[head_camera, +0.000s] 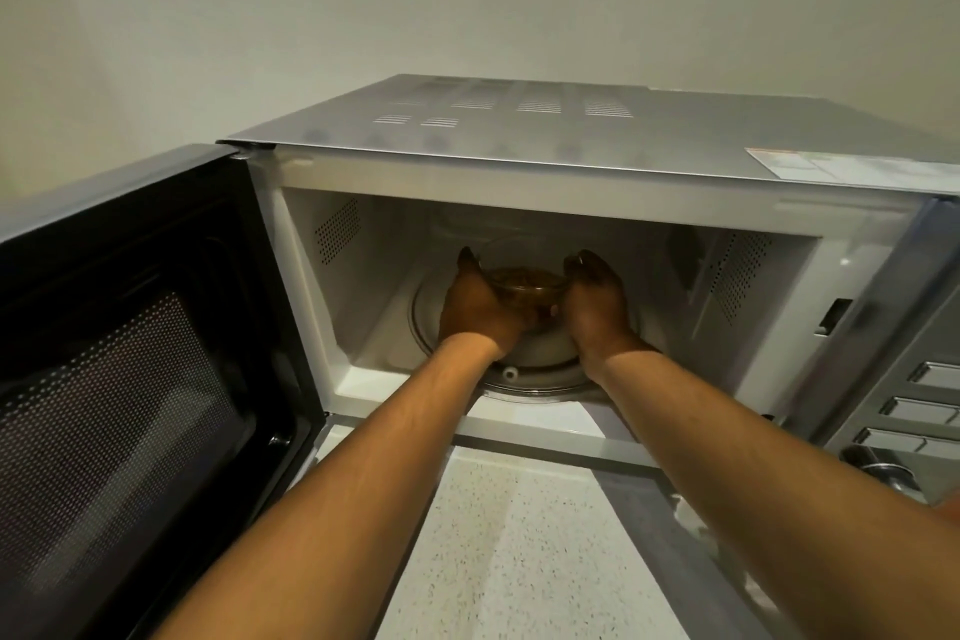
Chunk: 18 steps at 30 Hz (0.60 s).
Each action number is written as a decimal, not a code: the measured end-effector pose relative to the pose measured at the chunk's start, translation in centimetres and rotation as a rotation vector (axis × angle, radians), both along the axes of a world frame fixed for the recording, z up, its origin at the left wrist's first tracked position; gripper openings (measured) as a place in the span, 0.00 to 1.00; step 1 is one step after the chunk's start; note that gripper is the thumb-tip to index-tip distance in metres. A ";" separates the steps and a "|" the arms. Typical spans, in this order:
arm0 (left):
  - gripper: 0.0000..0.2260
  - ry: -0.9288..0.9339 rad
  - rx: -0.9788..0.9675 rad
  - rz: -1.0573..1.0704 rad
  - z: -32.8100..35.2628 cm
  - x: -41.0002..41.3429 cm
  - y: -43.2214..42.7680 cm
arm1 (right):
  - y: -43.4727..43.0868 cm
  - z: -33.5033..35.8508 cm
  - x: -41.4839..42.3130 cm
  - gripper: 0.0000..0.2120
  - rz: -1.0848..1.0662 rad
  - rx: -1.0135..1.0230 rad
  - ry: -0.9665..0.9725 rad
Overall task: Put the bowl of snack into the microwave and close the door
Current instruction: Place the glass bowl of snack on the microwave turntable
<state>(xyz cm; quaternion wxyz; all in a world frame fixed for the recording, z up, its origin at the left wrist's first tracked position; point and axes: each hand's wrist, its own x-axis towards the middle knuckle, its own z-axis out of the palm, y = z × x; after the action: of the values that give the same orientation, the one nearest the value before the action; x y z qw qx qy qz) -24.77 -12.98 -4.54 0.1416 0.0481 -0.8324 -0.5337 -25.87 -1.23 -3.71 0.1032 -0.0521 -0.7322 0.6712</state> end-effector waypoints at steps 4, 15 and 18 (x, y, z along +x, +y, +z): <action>0.33 0.019 0.018 0.056 0.9 2.2 0.5 | -0.4 1.2 2.0 0.28 -0.096 0.032 0.049; 0.40 0.013 -0.208 0.161 -4.6 18.8 5.0 | 3.0 0.3 15.4 0.13 0.095 0.083 0.342; 0.39 -0.036 -0.368 0.155 -6.7 22.5 4.5 | 5.4 -1.7 19.8 0.15 0.169 0.197 0.346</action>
<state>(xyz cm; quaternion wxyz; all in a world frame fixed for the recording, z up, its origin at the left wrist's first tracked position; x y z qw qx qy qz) -2.24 -8.45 -11.25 0.1737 0.0949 -0.9120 -0.3592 -6.04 4.13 -5.38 0.1755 0.1357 -0.7673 0.6017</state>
